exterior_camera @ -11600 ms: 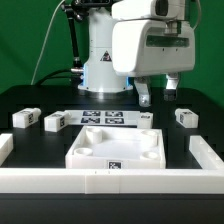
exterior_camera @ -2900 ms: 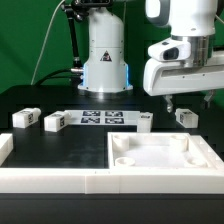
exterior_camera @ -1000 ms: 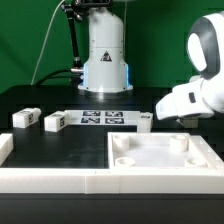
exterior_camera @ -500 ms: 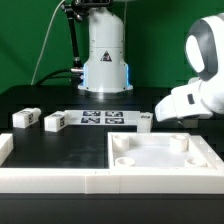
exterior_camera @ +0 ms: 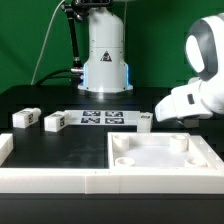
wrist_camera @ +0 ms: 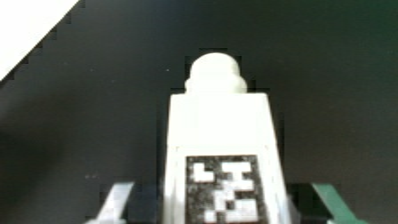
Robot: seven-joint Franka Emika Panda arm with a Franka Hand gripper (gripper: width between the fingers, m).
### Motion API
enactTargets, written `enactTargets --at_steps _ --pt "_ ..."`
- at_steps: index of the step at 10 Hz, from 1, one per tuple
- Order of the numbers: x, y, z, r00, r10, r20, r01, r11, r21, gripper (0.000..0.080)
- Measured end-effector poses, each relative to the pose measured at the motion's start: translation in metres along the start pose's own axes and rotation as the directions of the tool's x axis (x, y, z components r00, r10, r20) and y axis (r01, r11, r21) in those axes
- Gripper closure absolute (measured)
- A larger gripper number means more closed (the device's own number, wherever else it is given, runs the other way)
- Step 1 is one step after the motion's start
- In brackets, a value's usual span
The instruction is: Assemble one leg
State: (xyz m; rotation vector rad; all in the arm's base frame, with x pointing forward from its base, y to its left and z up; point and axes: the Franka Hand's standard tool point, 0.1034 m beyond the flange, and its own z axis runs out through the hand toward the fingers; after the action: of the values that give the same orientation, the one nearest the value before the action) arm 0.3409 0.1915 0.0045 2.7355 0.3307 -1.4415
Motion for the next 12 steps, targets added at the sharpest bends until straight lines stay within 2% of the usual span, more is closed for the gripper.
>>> enactTargets --at_steps 2,3,5,6,7,8,10,12 --pt "0.0 0.0 -0.001 1.0 0.0 -0.001 0.0 1.0 0.001 0.0511" --pt "-0.009 0.005 -0.01 1.0 -0.026 0.01 0.026 1.0 0.005 0.0511" --pt "-0.033 0.014 -0.046 0.997 -0.072 -0.019 0.072 0.997 0.001 0.0511" --pt "-0.04 0.017 -0.057 0.996 -0.081 -0.032 0.081 0.997 -0.002 0.0511" --pt "-0.047 0.019 -0.066 0.995 -0.081 -0.058 0.081 0.997 -0.007 0.0511" --pt "-0.046 0.018 -0.063 0.995 -0.081 -0.065 0.081 0.997 -0.009 0.0511" --pt "-0.033 0.018 -0.07 0.978 -0.075 -0.194 0.075 0.997 -0.011 0.0509" --pt "-0.03 0.023 -0.075 0.901 -0.063 -0.43 0.057 0.998 -0.028 0.0509"
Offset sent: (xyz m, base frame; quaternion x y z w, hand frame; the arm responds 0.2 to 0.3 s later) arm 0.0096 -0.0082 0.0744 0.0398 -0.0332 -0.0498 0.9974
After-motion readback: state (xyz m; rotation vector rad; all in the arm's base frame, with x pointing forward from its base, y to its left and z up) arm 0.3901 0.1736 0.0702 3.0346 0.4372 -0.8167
